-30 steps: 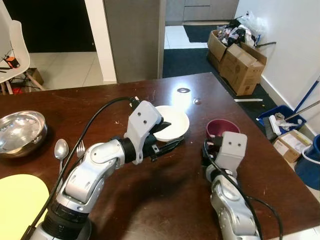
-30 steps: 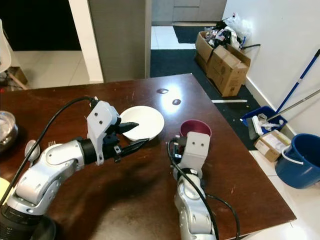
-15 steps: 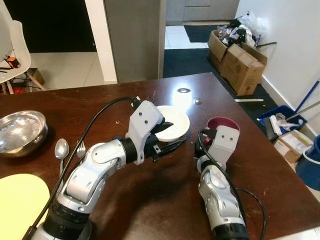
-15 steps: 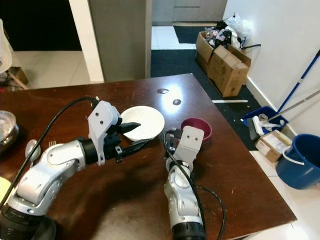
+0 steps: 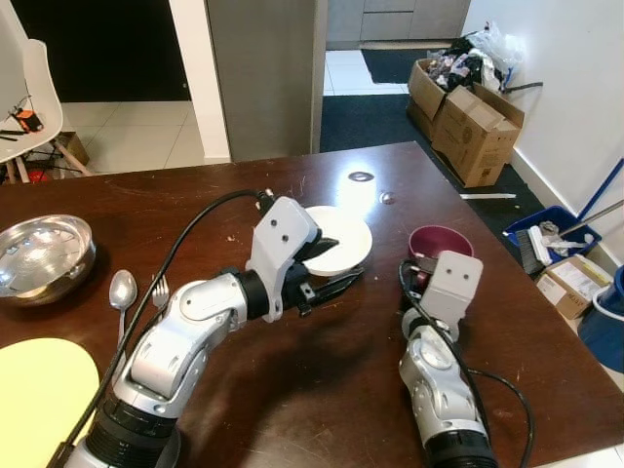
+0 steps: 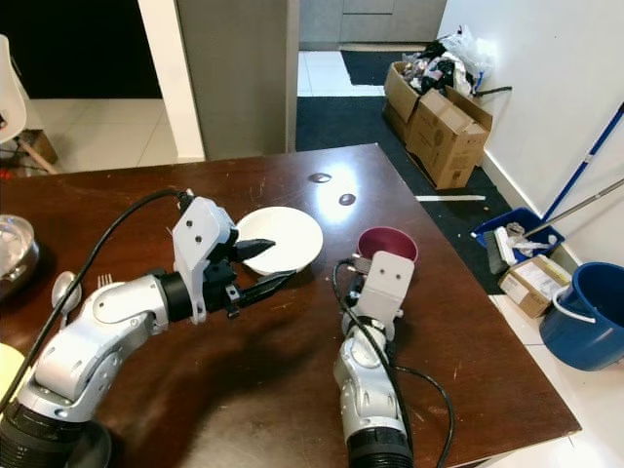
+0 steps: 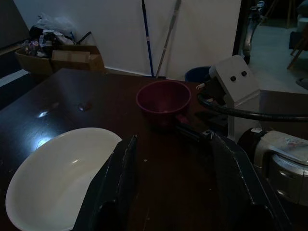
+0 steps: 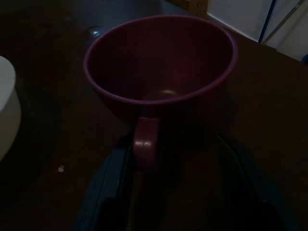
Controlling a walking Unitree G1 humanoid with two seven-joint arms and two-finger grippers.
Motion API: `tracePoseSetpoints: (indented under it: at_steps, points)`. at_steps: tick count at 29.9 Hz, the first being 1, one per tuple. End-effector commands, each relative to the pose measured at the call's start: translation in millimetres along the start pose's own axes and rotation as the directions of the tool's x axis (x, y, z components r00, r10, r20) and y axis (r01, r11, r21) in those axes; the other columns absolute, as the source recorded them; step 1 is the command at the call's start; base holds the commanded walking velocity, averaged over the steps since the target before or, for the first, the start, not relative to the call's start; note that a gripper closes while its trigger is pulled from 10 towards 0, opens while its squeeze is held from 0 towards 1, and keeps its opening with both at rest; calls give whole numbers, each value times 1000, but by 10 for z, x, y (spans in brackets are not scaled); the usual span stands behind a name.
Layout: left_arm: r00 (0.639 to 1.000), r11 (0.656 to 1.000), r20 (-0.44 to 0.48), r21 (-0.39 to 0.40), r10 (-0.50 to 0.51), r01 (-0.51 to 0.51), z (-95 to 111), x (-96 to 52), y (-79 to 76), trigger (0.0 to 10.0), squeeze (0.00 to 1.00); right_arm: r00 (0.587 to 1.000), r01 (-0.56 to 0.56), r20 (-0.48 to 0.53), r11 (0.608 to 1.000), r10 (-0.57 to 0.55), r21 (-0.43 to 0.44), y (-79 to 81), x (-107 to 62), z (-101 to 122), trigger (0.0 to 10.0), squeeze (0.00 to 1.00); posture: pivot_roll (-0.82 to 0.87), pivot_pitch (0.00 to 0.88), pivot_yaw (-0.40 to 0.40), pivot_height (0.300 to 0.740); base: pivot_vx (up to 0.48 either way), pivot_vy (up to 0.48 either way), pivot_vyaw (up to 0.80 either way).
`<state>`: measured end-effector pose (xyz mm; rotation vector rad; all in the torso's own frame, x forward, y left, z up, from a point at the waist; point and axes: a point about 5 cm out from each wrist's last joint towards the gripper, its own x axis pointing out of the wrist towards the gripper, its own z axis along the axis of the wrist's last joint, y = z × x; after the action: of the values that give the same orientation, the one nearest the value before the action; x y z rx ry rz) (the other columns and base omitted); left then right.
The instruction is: Setting the table
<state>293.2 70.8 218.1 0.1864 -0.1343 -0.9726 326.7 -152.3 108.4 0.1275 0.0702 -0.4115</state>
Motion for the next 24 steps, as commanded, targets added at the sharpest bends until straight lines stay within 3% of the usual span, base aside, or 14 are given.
tracePoseSetpoints:
  at_steps: [1,8,9,10,11,12,13,24]
  points:
    - [1000,1000,-9,-3,6,-6,-20,-17,-2,10000,0,1000,10,8,1000,-10,-1,2,12,7,10000,0,8,24,110,740,0,0,0]
    - [1000,1000,-8,-7,14,-14,-21,-11,2,10000,0,999,30,21,999,-30,-16,-41,28,13,9569,0,6,26,110,740,0,0,0]
    - [1000,1000,-7,-8,15,-15,-22,-10,4,10000,0,999,27,21,999,-27,-17,-43,32,9,4941,0,6,25,110,740,0,0,0]
    - [1000,1000,-7,-8,16,-16,-22,-9,5,10000,0,999,25,21,1000,-24,-17,-43,34,6,4941,0,6,25,110,740,0,0,0]
    - [1000,1000,-7,-9,18,-18,-22,-8,7,10000,0,999,21,24,1000,-21,-18,-42,37,8,2157,0,5,26,110,740,0,0,0]
    - [1000,1000,-7,-9,20,-20,-22,-7,8,10000,0,999,19,26,1000,-19,-19,-41,39,9,2157,0,5,26,110,740,0,0,0]
    - [1000,1000,-7,-9,21,-21,-22,-7,9,10000,0,1000,16,27,1000,-15,-18,-40,42,11,0,0,5,26,110,740,0,0,0]
    - [1000,999,-6,-14,30,-30,-23,3,11,10000,0,999,-4,36,1000,4,-14,-38,50,23,0,0,4,24,109,740,0,0,0]
